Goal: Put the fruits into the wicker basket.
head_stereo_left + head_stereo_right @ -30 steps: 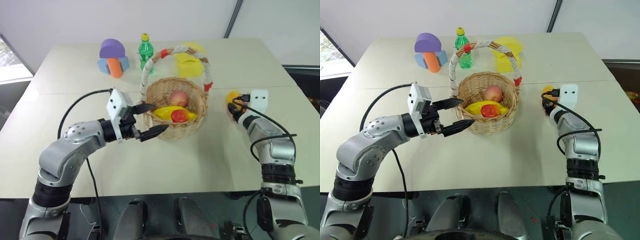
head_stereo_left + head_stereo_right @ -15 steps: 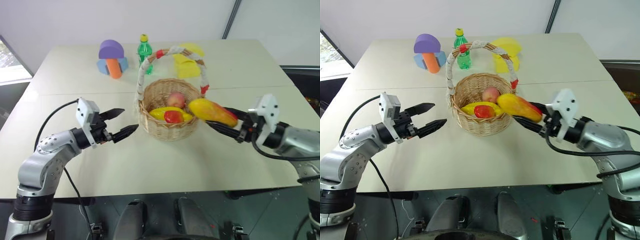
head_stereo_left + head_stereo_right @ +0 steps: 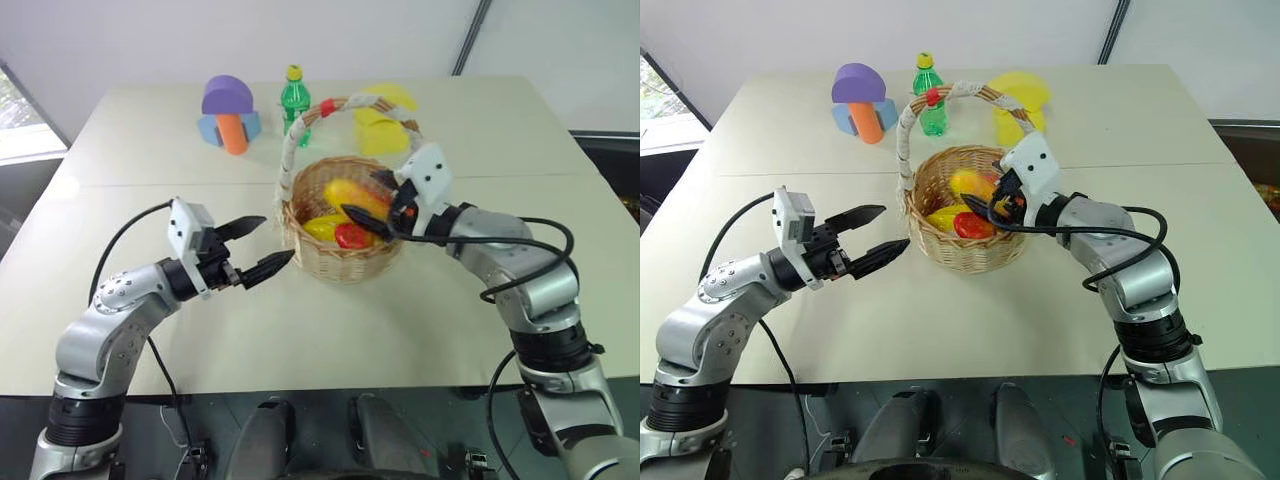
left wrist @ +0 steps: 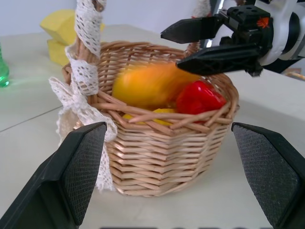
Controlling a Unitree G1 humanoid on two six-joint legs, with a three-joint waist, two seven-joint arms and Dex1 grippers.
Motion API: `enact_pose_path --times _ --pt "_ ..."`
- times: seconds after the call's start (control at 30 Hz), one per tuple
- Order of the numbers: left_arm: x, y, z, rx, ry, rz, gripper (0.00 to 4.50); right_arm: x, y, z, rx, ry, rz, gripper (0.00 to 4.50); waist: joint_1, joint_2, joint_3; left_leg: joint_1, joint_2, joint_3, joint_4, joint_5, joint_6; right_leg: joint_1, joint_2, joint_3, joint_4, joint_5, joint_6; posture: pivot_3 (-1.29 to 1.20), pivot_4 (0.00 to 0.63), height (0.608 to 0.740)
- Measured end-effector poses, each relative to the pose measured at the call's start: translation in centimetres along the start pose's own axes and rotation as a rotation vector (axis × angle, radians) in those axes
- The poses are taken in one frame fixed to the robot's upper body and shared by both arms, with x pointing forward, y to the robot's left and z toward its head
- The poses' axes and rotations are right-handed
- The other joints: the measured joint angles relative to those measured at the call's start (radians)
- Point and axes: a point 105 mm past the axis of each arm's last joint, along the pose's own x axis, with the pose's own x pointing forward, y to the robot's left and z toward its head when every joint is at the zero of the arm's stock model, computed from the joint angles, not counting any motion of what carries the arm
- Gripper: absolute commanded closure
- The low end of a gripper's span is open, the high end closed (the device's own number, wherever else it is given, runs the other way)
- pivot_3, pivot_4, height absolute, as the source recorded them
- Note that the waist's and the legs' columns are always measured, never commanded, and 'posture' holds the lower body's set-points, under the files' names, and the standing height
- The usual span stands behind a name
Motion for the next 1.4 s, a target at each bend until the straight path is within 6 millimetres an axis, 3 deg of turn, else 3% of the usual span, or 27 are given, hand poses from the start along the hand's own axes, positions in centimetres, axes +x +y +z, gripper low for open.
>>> enact_pose_path --times 0.1,0.2,0.3,0.5,0.67,0.77,0.87,1.1,1.3,1.4 --pt "0.0 -0.1 0.0 0.0 -0.001 0.0 0.0 -1.3 0.8 0.5 -0.049 -0.035 0.061 0.03 0.002 0.0 0.0 0.0 0.0 0.0 0.0 0.0 0.0 0.0 0.0 0.0 0.0 0.0 0.0 0.0 0.15 0.74" --pt "0.0 -0.2 0.0 -0.002 -0.001 0.0 0.0 -4.7 3.5 0.7 -0.036 -0.084 0.23 0.03 0.008 0.0 0.0 0.0 0.0 -0.001 0.0 -0.001 0.002 0.002 0.0 -0.001 -0.002 0.0 0.0 0.0 0.15 0.74" --pt "0.0 -0.2 0.0 -0.003 -0.003 -0.002 0.0 -7.1 4.1 0.4 0.019 -0.074 0.266 0.03 0.002 0.0 0.0 0.002 0.0 0.001 0.0 -0.001 0.002 0.004 0.0 0.0 -0.002 0.0 0.0 0.0 0.15 0.74" --pt "0.4 -0.2 0.1 -0.004 -0.007 -0.023 0.0 -7.6 -0.3 -1.4 0.081 -0.045 0.01 0.03 -0.003 0.0 0.0 0.006 0.003 0.001 0.0 0.0 0.0 0.005 0.003 0.0 0.001 0.0 0.0 0.0 0.15 0.74" --pt "1.2 -0.4 0.4 -0.006 -0.016 -0.051 0.0 -5.5 -4.4 -3.2 0.152 -0.051 -0.228 0.03 -0.002 0.0 0.0 0.004 0.003 0.002 0.001 0.0 0.0 0.003 0.004 0.0 0.002 0.0 0.0 0.0 0.15 0.74" --pt "1.3 -0.4 0.3 -0.009 -0.017 -0.051 0.0 -4.2 -5.6 -3.9 0.203 -0.056 -0.292 0.03 -0.001 0.0 0.0 0.003 0.003 0.002 0.0 0.0 0.0 0.002 0.004 0.0 0.002 0.0 0.0 0.0 0.15 0.74" --pt "1.2 -0.4 0.2 -0.012 -0.016 -0.044 0.0 -3.3 -5.7 -4.3 0.241 -0.067 -0.302 0.79 0.0 0.0 0.0 0.003 0.003 0.002 0.0 0.0 0.0 0.002 0.003 0.0 0.002 0.0 0.0 0.0 0.15 0.74" --pt "1.0 -0.6 -0.1 -0.015 -0.01 -0.025 0.0 -3.2 -5.1 -4.1 0.272 -0.097 -0.258 4.48 0.001 0.0 0.0 0.003 0.003 0.001 0.0 0.0 0.0 0.002 0.003 0.0 0.001 0.0 0.0 0.0 0.15 0.74" --pt "1.0 -0.6 -0.2 -0.021 -0.011 -0.019 0.0 -4.6 -5.9 -3.6 0.267 -0.14 -0.313 4.48 0.001 0.0 0.0 0.003 0.002 0.001 0.0 0.0 0.0 0.002 0.003 0.0 0.001 0.0 0.0 0.0 0.15 0.74" --pt "1.1 -0.6 0.0 -0.018 -0.016 -0.024 0.0 -6.9 -8.2 -3.2 0.244 -0.16 -0.434 4.48 0.004 0.0 0.0 0.003 0.002 0.001 0.0 0.0 0.0 0.002 0.002 0.0 0.001 0.0 0.0 0.0 0.15 0.74"
